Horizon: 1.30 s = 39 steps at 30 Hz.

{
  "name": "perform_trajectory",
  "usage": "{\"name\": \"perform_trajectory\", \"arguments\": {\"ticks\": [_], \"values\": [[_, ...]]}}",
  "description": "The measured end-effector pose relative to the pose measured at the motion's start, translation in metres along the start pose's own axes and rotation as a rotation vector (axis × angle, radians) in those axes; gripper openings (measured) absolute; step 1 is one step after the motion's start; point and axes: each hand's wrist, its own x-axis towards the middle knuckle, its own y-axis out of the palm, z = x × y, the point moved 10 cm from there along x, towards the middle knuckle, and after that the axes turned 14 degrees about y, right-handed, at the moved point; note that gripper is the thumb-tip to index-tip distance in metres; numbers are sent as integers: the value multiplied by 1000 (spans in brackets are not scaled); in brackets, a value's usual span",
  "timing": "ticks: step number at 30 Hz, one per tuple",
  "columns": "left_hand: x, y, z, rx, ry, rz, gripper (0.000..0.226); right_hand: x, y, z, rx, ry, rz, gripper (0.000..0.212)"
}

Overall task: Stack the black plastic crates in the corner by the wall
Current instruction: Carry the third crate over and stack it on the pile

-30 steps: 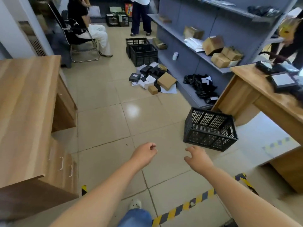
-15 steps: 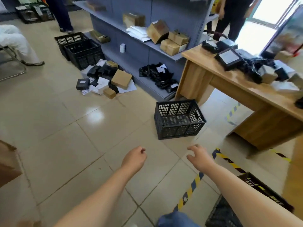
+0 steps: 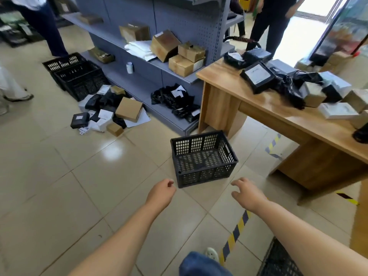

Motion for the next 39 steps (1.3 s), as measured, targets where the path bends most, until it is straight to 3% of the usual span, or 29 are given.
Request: {"name": "perform_trajectory", "arguments": {"ticks": [9, 23, 33, 39], "values": [[75, 26, -31, -23, -95, -61, 31, 106, -54, -47, -26, -6, 3, 44], [227, 31, -35, 34, -179, -11, 35, 259, -86, -51, -24, 72, 78, 43], [365, 20, 1, 138, -268, 112, 37, 396, -107, -17, -89, 97, 150, 44], [421, 27, 55, 111, -360, 75, 37, 468, -82, -10, -113, 97, 206, 45]]}}
